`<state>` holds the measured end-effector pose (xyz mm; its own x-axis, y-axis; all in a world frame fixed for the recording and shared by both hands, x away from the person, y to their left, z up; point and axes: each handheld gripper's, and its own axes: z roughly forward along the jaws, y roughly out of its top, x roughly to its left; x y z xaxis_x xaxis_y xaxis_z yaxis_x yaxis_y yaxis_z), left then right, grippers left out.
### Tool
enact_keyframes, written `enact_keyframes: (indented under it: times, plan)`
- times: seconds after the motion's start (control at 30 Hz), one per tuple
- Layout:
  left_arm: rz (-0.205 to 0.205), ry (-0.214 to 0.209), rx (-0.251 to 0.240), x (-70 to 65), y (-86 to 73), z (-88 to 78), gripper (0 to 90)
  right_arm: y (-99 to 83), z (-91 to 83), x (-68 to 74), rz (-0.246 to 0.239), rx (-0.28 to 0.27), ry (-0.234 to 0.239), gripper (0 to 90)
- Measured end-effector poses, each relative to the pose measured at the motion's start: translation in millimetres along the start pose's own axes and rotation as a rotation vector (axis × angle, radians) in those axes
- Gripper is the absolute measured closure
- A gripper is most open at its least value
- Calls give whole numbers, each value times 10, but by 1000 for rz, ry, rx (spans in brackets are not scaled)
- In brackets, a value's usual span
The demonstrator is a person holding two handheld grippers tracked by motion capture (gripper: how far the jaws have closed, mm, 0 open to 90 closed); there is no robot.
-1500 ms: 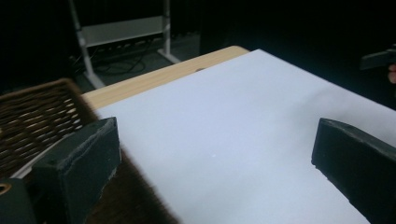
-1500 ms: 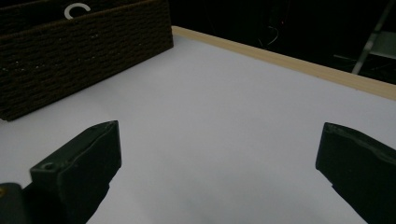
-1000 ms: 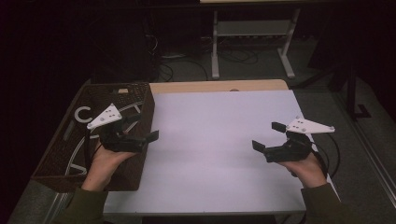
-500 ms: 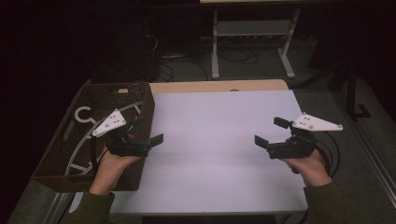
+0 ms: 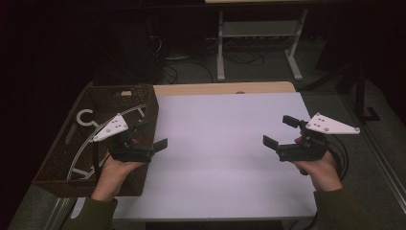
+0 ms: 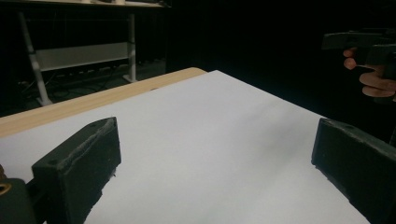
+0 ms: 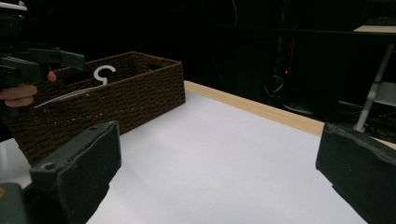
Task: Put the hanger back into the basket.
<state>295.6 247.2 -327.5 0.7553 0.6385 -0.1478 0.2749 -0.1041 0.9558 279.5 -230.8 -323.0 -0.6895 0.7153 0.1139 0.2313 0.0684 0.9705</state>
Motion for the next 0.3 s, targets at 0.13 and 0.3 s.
enact_keyframes:
  times: [0.13, 0.3]
  plan:
    - [0, 0, 0, 5, 0, -3, 13, 18, -9, 4, -7, -7, 2, 0]
    - [0, -1, -2, 7, 1, -6, 13, 33, -24, 14, -5, -7, 1, 0]
